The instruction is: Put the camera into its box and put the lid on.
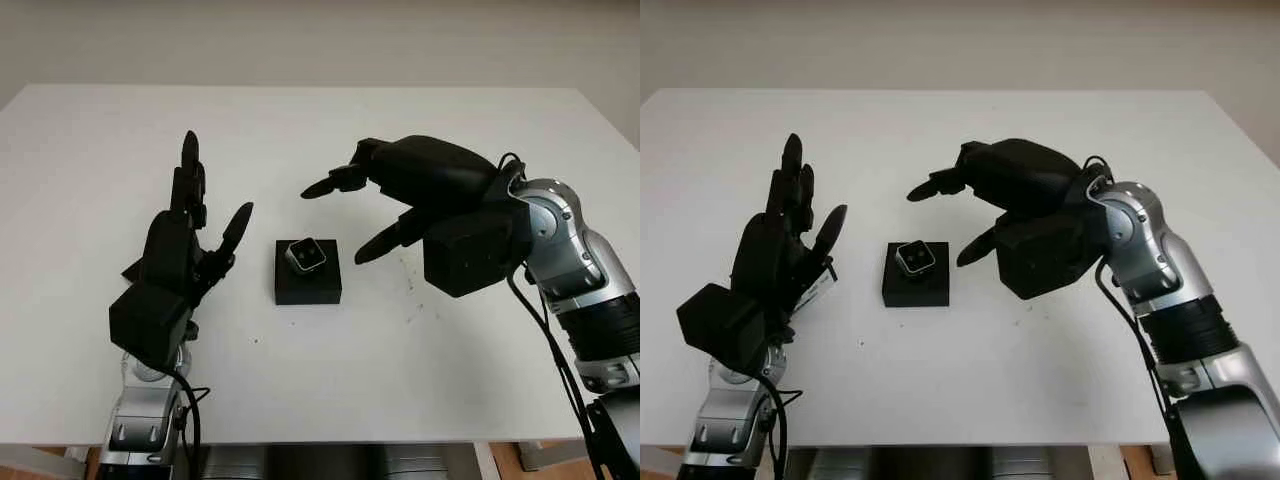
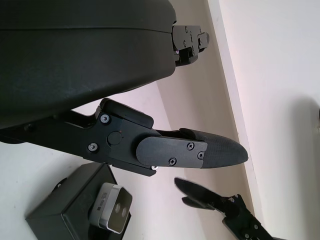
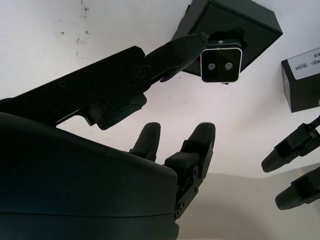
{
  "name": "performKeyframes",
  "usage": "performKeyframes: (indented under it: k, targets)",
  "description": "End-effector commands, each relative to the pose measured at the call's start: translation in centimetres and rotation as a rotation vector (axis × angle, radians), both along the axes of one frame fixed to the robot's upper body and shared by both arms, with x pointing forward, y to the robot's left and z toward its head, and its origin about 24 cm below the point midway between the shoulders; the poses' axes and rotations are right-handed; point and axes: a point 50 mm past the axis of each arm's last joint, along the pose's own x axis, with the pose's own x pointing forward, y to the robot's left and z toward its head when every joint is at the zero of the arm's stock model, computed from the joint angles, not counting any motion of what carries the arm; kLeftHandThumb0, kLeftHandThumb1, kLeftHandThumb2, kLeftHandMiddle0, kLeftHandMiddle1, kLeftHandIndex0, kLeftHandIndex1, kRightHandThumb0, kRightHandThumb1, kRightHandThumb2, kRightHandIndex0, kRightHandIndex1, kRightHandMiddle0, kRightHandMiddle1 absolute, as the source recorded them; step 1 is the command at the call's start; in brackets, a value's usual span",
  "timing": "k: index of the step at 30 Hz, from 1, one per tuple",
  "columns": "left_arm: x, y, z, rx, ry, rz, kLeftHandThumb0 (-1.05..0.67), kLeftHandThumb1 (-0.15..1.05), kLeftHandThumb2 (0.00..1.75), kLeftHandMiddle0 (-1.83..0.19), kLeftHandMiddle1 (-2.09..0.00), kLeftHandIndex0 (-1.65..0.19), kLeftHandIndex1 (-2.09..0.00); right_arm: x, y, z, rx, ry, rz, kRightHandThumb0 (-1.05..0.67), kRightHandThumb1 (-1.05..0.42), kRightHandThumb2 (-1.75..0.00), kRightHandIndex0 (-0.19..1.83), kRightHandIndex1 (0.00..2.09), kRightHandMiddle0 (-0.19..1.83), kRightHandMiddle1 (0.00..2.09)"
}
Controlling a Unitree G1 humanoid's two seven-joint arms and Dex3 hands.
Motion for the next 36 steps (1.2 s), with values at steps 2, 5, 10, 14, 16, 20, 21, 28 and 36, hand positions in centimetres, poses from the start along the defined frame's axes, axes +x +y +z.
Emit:
performKeyframes:
  k: [2,5,10,14,16,20,21,28,36]
  targets:
    - [-0.3,0.3,0.1,0.012,-0.011,0.014,-0.74,1.05,0.31,0.07,-0.06,0.09,-0.06,0.2,-0.1,0.2,0.023,-0.069,0.038,-0.63,-0.79,-0.05,0.04,1.46,0.29,0.92]
    - [-0.3,0.4,0.0,0.020,-0.010,0.015,-0.75,1.05,0.32,0.07,-0.06,0.09,-0.06,0.5,-0.2,-0.4,0.049,-0.087,0.060,-0.63,-0.78,-0.05,0.02,1.56,0.28,0.99]
    - [-0.4,0.3,0.0,0.015,-0.006,0.011,-0.75,1.05,0.32,0.08,-0.05,0.10,-0.06,0.5,0.0,-1.2,0.071,-0.114,0.087,-0.60,-0.80,-0.06,-0.04,1.71,0.20,1.05]
    - [-0.4,0.4,0.0,0.018,-0.005,0.016,-0.75,1.05,0.32,0.07,-0.06,0.09,-0.06,0.6,0.2,-1.7,0.096,-0.147,0.098,-0.60,-0.80,-0.05,-0.11,1.92,0.19,1.12]
    - [-0.4,0.4,0.0,0.015,-0.006,0.014,-0.75,1.05,0.32,0.07,-0.05,0.09,-0.06,0.6,0.3,-1.9,0.103,-0.185,0.105,-0.61,-0.80,-0.05,-0.09,1.94,0.22,1.13]
    - [-0.4,0.4,0.0,0.014,-0.005,0.011,-0.75,1.05,0.32,0.08,-0.05,0.10,-0.05,0.7,0.6,-2.2,0.118,-0.209,0.102,-0.62,-0.79,-0.05,-0.10,1.93,0.22,1.10]
    - [-0.4,0.4,0.0,0.016,-0.004,0.013,-0.75,1.05,0.32,0.08,-0.05,0.10,-0.05,0.7,0.6,-2.2,0.125,-0.212,0.102,-0.62,-0.79,-0.05,-0.10,1.94,0.21,1.09]
    - [-0.6,0.4,-0.1,0.013,-0.001,0.018,-0.75,1.05,0.31,0.08,-0.05,0.10,-0.05,0.9,1.2,-2.1,0.139,-0.232,0.112,-0.66,-0.80,-0.05,-0.08,1.90,0.24,1.05]
    - [-0.5,0.3,-0.2,0.021,-0.003,0.019,-0.75,1.05,0.32,0.07,-0.05,0.10,-0.05,1.1,1.6,-2.0,0.114,-0.187,0.099,-0.65,-0.80,-0.05,-0.16,1.94,0.18,1.04]
